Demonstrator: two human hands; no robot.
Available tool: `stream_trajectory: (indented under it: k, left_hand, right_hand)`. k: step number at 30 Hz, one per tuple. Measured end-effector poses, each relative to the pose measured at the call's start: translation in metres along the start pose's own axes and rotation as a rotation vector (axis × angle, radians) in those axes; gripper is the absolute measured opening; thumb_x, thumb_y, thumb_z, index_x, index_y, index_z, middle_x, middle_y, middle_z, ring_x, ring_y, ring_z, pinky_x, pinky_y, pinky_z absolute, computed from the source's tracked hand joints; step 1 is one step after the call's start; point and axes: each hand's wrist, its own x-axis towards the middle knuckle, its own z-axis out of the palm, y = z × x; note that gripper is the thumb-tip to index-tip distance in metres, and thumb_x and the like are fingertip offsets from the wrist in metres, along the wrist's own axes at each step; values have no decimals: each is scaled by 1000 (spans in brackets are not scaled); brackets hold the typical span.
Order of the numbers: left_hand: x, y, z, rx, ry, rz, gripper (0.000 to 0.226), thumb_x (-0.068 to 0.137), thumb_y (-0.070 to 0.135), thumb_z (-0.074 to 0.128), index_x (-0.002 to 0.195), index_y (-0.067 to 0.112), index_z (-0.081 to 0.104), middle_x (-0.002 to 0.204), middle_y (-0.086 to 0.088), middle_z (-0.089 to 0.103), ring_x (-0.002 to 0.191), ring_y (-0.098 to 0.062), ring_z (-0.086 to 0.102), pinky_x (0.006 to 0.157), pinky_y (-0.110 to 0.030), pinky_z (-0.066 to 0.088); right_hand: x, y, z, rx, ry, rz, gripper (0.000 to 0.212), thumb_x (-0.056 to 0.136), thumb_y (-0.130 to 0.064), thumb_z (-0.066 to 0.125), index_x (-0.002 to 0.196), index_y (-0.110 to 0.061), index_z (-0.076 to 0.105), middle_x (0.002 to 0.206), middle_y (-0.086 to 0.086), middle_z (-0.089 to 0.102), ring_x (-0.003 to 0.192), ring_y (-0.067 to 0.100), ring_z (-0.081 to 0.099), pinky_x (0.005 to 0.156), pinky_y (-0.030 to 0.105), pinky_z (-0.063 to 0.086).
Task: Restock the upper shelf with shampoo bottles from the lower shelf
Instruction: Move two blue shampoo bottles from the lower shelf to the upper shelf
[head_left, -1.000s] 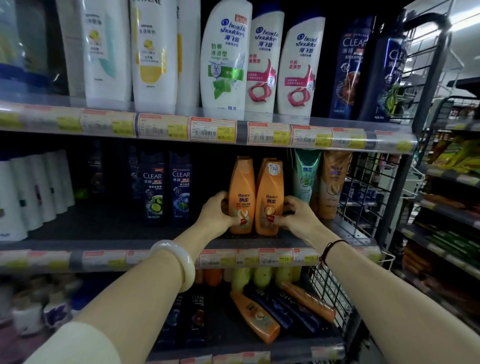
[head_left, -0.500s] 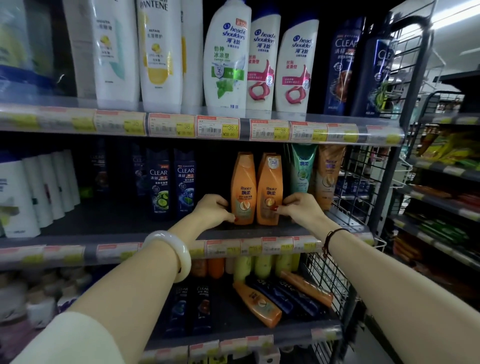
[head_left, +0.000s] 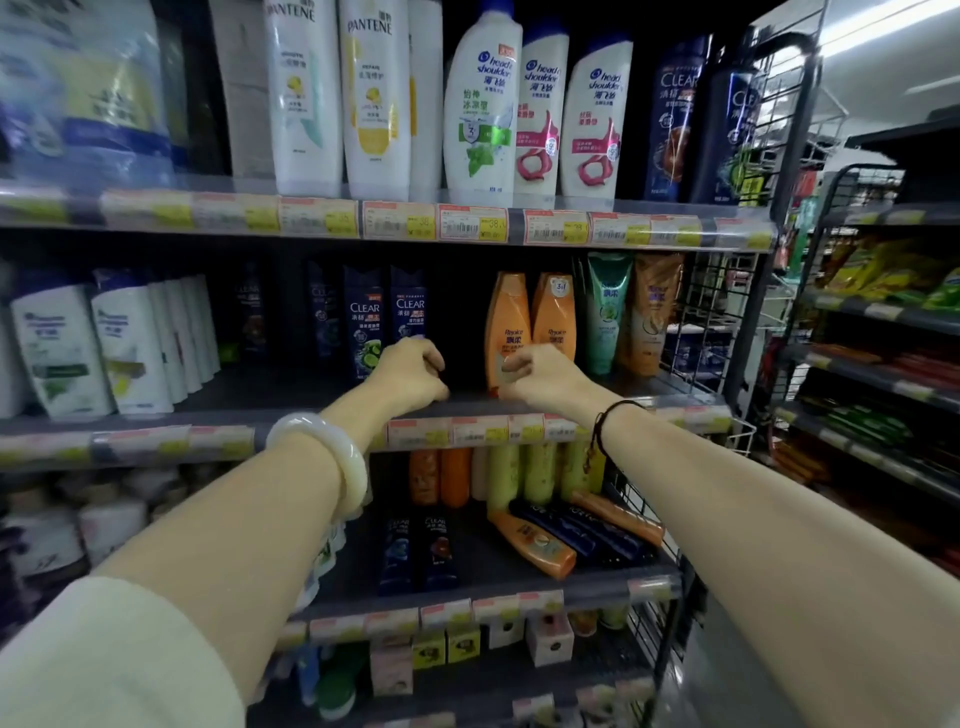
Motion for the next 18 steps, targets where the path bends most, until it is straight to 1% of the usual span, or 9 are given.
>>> stream_trajectory:
  k: [1,3,6,8,10,11,14,16,18]
  left_hand:
    - [-6,-2,-1,1,-25,-2,36,76,2,71,112,4,62,93,-6,60,85,-19,56,74,-27,43]
    - [-19,-9,0,23,-71,-13,35,76,4,71,110,5,62,94,-6,61,86,-20,59,75,-28,46]
    - [-34,-24,4,77,-106,-39,27,74,7,73,100,12,65,103,-10,67,96,-24,64,83,-31,52]
    - [-44,-32,7,127,-150,-72,20,76,6,70,91,18,65,105,-9,67,94,-23,62,75,-30,51]
    - [-52,-39,10,160,-224,-109,20,79,5,66,91,21,65,104,-6,65,88,-21,60,62,-26,48]
    - [-54,-42,12,169,-266,-122,20,81,5,63,93,21,65,104,-5,64,87,-20,59,59,-25,47]
    - [-64,-52,18,188,-351,-166,22,84,4,59,103,16,64,101,-4,61,83,-17,59,63,-26,49]
    - [-68,-60,23,177,-377,-198,18,83,4,62,93,18,63,94,-3,62,75,-13,57,63,-26,49]
    - [-72,-67,27,179,-406,-221,16,81,6,66,88,19,62,86,0,60,73,-11,55,65,-27,48]
  right_hand:
    - [-5,-3,5,-30,-25,-18,43,83,-12,68,123,-1,57,120,15,61,112,28,58,92,33,48]
    - [-15,-7,13,-88,-85,-22,46,80,-14,72,123,-3,57,123,14,60,112,28,58,88,31,48]
    - [-30,-10,25,-201,-181,-19,44,77,-16,74,118,-5,62,118,10,62,103,23,59,81,29,49]
    - [-37,-10,32,-268,-242,-17,37,77,-17,75,111,-7,67,112,8,65,90,18,58,69,25,48]
    - [-43,-8,40,-282,-297,4,32,77,-17,74,108,-8,69,105,7,67,80,14,57,59,20,45]
    - [-46,-7,44,-285,-318,17,32,78,-17,73,109,-7,68,103,7,67,78,14,57,56,19,44]
    - [-53,-1,56,-285,-369,40,31,80,-15,71,109,-6,67,107,10,69,80,15,60,58,19,48]
    - [-54,4,64,-291,-406,53,29,79,-16,72,107,-7,68,109,12,69,82,15,61,60,20,50]
    - [-55,9,71,-297,-438,73,30,79,-16,73,107,-6,68,110,12,69,77,11,60,61,20,50]
